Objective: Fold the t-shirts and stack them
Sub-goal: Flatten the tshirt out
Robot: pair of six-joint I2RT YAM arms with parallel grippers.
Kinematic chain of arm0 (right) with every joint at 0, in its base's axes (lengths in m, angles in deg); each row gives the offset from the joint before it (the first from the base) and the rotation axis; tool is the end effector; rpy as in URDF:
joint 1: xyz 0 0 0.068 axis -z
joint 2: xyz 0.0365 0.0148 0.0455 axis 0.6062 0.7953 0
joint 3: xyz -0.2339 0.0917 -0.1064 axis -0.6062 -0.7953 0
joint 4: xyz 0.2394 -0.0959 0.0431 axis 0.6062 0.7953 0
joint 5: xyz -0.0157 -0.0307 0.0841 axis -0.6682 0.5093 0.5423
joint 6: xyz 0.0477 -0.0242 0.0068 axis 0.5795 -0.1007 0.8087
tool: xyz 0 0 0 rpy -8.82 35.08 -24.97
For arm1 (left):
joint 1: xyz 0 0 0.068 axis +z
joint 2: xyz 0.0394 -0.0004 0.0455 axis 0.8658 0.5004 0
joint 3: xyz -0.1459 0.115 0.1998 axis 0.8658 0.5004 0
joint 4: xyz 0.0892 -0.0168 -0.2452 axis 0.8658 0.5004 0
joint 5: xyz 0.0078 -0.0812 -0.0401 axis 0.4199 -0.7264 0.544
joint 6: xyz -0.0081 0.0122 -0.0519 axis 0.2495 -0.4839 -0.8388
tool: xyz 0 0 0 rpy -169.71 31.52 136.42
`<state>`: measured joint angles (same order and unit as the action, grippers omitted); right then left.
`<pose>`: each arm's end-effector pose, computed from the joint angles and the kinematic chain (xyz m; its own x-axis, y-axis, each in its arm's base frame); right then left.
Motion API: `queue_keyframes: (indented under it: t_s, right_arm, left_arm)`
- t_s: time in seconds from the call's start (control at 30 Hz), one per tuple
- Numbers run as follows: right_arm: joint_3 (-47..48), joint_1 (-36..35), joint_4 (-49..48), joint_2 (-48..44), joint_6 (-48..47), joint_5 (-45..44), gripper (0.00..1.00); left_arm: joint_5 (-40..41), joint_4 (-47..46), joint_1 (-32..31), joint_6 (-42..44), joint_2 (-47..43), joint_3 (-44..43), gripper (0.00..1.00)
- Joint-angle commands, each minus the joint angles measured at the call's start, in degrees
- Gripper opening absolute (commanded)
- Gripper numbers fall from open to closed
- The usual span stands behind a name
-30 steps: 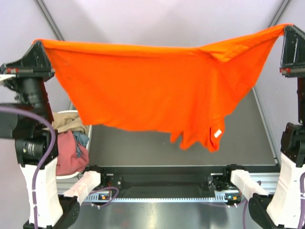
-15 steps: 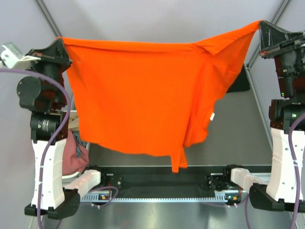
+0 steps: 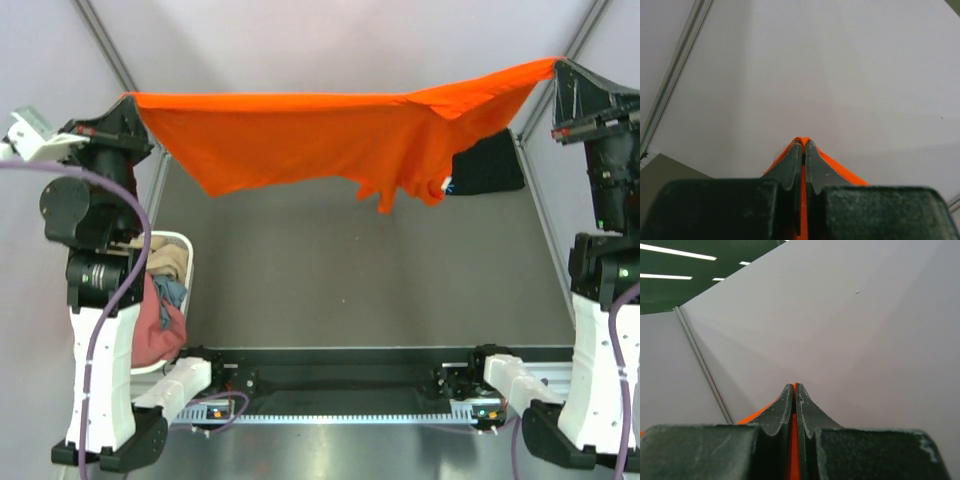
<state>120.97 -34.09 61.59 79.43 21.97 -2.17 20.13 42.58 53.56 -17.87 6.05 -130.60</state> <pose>0.1155 0.0018 0.5940 0.4375 0.4977 -0.7490 -0.4346 0.8462 0.3084 0.1361 -0.0037 0.5635 0.4519 -0.5532 -0.6998 0.0660 0.8031 -0.5922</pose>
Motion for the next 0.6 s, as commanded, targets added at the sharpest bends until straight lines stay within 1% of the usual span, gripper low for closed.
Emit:
queue_keyframes:
  t_s: [0.0,0.2,0.3,0.43,0.57]
  right_arm:
    - [-1.24,1.26,-2.98,-4.32,-1.6,-1.96,0.0]
    - [-2.31,1.26,-1.74,-7.58,-2.12,-2.57,0.0]
    - [-2.39,1.26,-1.74,-6.62,-2.39,-2.58,0.0]
    - [-3.36,1.26,-4.55,-3.99,-1.86,-2.49,0.0]
    - [-4.33,1.26,-8.59,0.32,-1.42,-1.96,0.0]
  left_arm:
    - [1.23,-4.25,0.53,0.41,-4.76,1.68,0.0]
    - [1.76,-3.54,0.53,1.38,-8.02,3.36,0.0]
    - [1.67,-4.16,0.53,1.38,-7.5,3.71,0.0]
    - [1.58,-6.88,0.53,1.64,-5.05,5.11,0.0]
    - [1.58,-12.49,0.53,2.69,-1.18,6.17,0.0]
